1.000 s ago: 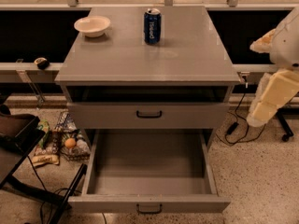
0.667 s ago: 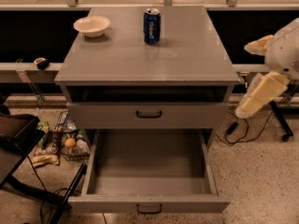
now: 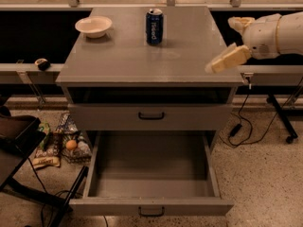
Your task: Place pepsi can into middle drawer
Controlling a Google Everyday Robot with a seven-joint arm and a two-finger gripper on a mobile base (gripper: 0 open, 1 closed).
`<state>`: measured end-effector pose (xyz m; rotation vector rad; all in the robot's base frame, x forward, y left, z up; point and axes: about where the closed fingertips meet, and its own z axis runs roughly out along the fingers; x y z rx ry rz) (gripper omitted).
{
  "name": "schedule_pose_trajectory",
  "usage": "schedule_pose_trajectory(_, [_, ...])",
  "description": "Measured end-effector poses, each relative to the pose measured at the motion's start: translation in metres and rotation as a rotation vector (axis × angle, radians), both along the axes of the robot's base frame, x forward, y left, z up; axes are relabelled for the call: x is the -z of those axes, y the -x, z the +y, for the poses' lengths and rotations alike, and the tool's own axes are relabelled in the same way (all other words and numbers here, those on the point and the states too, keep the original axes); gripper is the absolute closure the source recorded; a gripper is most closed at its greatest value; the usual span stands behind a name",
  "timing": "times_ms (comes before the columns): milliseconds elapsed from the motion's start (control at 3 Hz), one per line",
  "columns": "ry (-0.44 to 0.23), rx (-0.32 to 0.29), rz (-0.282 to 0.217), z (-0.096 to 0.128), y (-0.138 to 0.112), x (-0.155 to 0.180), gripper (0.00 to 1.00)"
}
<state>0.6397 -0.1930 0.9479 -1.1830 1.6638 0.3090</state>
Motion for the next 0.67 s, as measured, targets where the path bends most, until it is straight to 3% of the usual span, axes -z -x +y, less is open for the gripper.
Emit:
schedule_pose_trajectory(333, [-0.194, 0.044, -0.071, 0.0105, -0.0430, -0.0074, 0.00])
schedule_pose_trajectory(667, [-0.192, 0.042, -0.071, 0.0108, -0.0428, -0.0073, 0.00])
